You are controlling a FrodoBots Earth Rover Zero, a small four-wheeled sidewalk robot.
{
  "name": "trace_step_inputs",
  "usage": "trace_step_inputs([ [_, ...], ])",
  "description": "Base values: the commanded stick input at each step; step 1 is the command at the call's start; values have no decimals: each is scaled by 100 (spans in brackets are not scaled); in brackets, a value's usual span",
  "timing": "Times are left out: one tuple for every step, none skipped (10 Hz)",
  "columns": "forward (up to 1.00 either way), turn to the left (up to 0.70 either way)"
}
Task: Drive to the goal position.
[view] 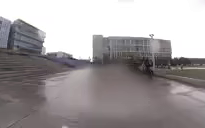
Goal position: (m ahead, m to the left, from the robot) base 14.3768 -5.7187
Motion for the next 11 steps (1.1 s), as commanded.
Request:
trace_step_inputs([
  [70,0],
  [70,0],
  [70,0],
  [70,0],
  [70,0],
  [70,0],
  [70,0],
  [70,0],
  [70,0],
  [70,0],
  [70,0],
])
